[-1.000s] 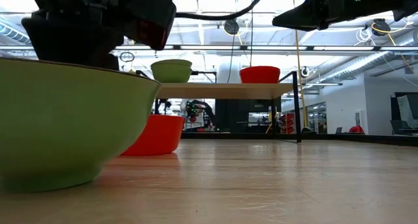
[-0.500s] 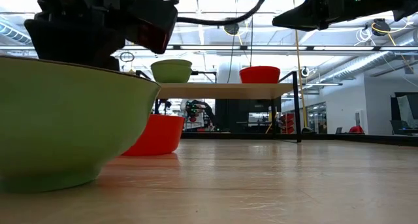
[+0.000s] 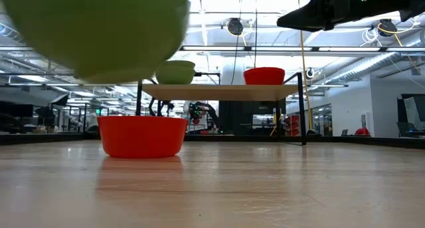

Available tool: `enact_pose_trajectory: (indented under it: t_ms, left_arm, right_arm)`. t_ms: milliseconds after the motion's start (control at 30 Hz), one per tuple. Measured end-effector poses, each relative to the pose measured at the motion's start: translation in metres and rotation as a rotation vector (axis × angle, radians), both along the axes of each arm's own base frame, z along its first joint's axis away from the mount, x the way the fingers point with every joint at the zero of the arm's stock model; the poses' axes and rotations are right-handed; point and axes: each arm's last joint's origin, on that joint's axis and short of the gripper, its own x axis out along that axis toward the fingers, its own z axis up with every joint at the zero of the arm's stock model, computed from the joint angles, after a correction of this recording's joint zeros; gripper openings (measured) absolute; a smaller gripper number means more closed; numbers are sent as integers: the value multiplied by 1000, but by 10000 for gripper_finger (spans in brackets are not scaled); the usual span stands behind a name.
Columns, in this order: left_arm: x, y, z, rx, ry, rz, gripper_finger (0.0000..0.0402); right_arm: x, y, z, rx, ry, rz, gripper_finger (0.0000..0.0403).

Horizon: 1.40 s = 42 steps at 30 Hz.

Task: Pick & Place Mini bowls
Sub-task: Stack the white patterned bowl on the white patterned bowls on the shelf

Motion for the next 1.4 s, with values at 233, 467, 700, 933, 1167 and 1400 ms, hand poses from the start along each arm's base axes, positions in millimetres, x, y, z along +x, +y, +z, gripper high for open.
enact_pose_trajectory:
  t_ms: [233, 467, 700, 933, 1167, 1400]
  left_arm:
    - [-6, 19, 38, 66, -179, 38, 10]
    - [-15, 48, 73, 154, -337, 33, 17]
    - [-25, 78, 104, 202, -472, 19, 13]
    - [-45, 115, 133, 236, -564, 70, 9]
    - [-60, 159, 150, 235, -609, 200, 12]
    - [-70, 188, 165, 263, -632, 239, 13]
  right_arm:
    - [0, 0, 0, 0, -1, -1, 116]
    - [0, 0, 0, 0, -1, -2, 116]
    - [0, 0, 0, 0, 3, -2, 116]
    - [0, 0, -1, -7, 13, -5, 116]
    - [0, 0, -1, -10, 13, -7, 116]
    - [0, -1, -1, -13, 16, -12, 116]
